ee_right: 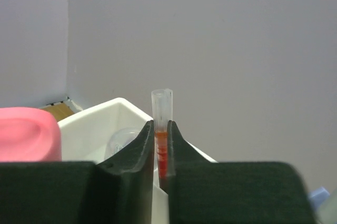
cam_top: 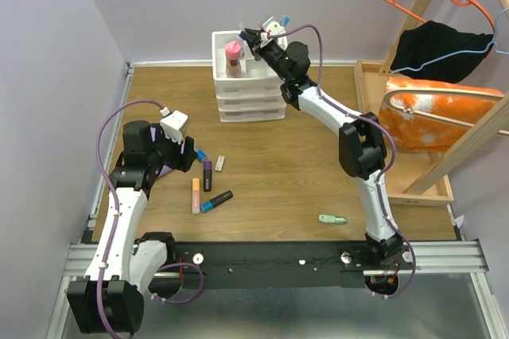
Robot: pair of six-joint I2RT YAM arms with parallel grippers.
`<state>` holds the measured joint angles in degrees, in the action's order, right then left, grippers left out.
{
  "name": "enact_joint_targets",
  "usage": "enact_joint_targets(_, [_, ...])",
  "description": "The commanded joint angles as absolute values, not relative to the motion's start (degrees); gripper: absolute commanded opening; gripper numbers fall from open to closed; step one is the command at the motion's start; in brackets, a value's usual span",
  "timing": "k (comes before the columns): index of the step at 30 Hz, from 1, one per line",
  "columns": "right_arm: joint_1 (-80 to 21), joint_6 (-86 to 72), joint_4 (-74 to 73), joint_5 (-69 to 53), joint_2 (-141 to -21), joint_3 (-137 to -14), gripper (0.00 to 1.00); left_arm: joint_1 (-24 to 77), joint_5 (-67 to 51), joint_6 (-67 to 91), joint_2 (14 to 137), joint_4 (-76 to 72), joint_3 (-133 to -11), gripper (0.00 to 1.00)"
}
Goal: Sort the stationery into containers
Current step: Place the pen in the storage box.
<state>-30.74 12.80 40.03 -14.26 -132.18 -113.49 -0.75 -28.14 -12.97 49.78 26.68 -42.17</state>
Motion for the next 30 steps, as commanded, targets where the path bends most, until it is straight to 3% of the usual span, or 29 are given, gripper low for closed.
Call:
enact_joint_targets(1, [-30.8,13.1,42.4,-12.8,-125.8,-108.6,0.34,-1.2,-29.9,-11.9,48.7,25.5,-41.2,0.72])
enact_joint_targets(3, [-30.8,12.3,42.9,-13.5,-123.1,-107.8,0.41,-1.2,-30.0,-11.7,48.4,25.4,-41.5,0.72])
enact_joint_targets(11, [-31.9,9.3,42.5,-17.7,-108.5,-99.9,0.45,-1.6,-28.8,-12.2,46.8,26.0,-43.4,0.73])
enact_joint_targets(15, [-32.3,9.0,35.6,-29.7,-98.5,-91.4,0.47,-2.0,-24.8,-13.8,45.2,27.6,-45.5,0.76])
enact_joint_targets(18, [-33.0,11.5,19.4,-41.3,-92.8,-88.7,0.47,-2.5,-20.2,-15.5,43.8,29.1,-46.8,0.77])
enact_joint_targets(19, [-33.6,13.4,6.1,-43.7,-92.2,-89.1,0.47,-2.7,-19.3,-15.8,43.5,29.6,-47.0,0.78])
enact_joint_targets(25, [-40.4,32.5,-38.7,-48.5,-97.8,-93.2,0.49,-3.9,-13.1,-14.2,41.2,34.5,-48.4,0.79])
enact_joint_targets(26, [-41.7,37.6,-42.0,-47.4,-98.9,-93.5,0.54,-4.0,-12.7,-13.8,41.0,34.8,-48.3,0.79])
enact_joint_targets(30, [-50.7,44.6,-44.4,-38.5,-100.6,-87.7,0.60,-4.4,-8.8,-11.2,40.0,36.5,-48.1,0.79])
